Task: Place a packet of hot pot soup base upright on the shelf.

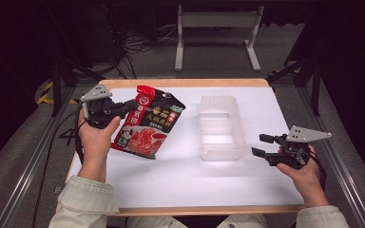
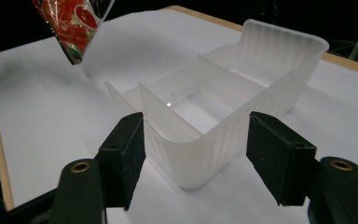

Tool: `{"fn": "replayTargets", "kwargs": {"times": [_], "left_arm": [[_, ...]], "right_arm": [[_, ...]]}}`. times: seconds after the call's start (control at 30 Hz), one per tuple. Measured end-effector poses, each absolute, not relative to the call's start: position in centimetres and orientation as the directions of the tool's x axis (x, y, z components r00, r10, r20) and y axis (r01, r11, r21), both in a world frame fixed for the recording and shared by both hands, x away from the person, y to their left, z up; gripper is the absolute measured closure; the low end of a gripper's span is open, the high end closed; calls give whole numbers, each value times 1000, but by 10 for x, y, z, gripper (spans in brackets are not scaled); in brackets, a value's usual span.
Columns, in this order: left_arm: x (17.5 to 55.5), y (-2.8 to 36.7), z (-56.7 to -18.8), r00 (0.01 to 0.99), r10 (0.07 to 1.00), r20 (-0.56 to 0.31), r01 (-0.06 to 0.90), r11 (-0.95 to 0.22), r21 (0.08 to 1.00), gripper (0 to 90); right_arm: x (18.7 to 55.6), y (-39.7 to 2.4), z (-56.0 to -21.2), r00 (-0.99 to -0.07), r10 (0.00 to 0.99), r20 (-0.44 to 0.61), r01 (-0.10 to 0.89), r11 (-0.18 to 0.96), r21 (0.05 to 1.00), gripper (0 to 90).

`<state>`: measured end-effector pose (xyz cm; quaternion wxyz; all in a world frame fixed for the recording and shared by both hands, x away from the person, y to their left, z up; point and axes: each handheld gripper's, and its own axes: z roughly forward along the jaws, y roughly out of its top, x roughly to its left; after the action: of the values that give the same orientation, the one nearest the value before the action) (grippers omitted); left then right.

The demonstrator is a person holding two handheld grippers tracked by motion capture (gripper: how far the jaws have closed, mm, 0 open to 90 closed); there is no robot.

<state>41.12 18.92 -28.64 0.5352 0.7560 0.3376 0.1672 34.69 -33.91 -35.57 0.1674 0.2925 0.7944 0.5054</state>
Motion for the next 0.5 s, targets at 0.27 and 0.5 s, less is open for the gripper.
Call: {"fn": "replayTargets", "kwargs": {"times": [0.27,0.5], "left_arm": [[400,185,-280,732,675,-96,296,-187,937,886],[394,180,-278,741,665,-99,287,-180,941,886]], "right_arm": [[346,-319,-345,-803,596,13,269,342,900,364],[350,-295,-327,-834,551,19,236,326,916,351]]}}
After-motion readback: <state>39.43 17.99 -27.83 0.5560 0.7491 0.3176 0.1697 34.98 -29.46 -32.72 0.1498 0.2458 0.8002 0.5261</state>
